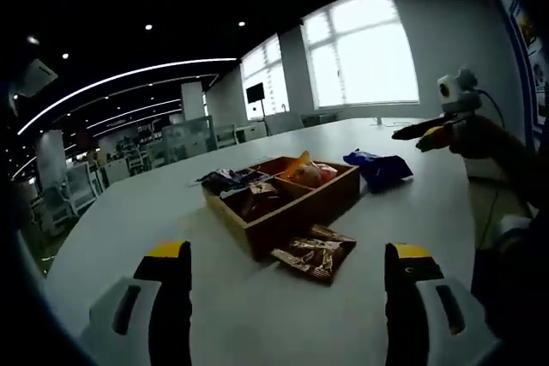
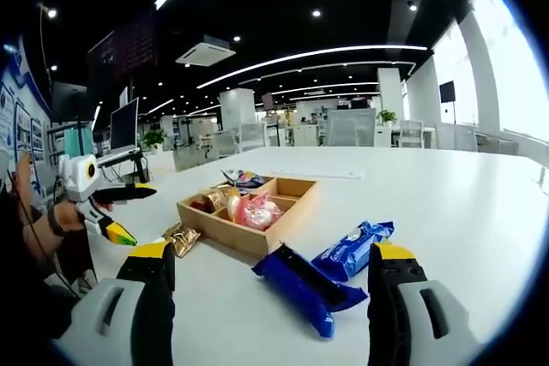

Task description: Pick up the scattered marshmallows, QQ candies, Oreo cookies, and mixed nuts on the table and sort them into separate containers

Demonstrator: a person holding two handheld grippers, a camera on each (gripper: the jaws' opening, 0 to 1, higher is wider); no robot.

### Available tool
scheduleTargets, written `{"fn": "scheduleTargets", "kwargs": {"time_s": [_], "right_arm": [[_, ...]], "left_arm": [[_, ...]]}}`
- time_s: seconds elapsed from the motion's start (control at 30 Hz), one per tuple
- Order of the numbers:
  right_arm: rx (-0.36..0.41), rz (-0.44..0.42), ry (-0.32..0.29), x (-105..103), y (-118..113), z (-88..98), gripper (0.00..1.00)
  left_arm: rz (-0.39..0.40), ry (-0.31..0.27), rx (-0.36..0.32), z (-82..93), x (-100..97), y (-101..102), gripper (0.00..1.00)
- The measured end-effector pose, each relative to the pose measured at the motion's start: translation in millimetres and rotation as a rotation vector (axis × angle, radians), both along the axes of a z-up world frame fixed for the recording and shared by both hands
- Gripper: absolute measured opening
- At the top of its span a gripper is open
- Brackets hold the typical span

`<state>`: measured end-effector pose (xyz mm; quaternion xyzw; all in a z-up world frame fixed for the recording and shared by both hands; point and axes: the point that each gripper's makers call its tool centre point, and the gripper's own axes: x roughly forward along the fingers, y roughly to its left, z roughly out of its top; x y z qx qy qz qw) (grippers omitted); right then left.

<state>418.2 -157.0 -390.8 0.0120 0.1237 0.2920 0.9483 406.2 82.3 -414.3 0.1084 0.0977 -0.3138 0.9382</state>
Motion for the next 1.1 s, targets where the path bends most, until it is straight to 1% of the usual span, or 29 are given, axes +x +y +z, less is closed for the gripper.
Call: {"fn": "scheduleTargets", "kwargs": {"time_s": [0.33, 0.5, 0.63, 0.9, 1.1], "right_arm": [[-0.003, 0.000, 0.008, 0.7, -1.4, 1.4, 0.89], [-0.004, 0.004, 0.006, 0.9, -1.1, 1.9, 0.89], [-0.007, 0.006, 0.005, 1.2, -1.1, 2.8, 0.89], [-0.013, 0.013, -0.002, -0.8, 2.2, 4.8, 0.89], [-0.018, 0.011, 0.003, -1.4, 2.0, 2.6, 0.89]], "left_arm": [[0.001, -0.003, 0.007, 3.1, -5.7, 1.8, 0.97], [-0.002, 0.001, 0.023, -0.1, -8.0, -0.8, 0.97], [-0.001, 0.001, 0.022, 0.0, -9.3, -2.0, 0.97], [-0.023, 0.003, 0.039, -4.2, -15.3, -8.2, 0.97], [-0.028, 0.008, 0.044, -5.8, -16.6, -8.8, 0.97]]}}
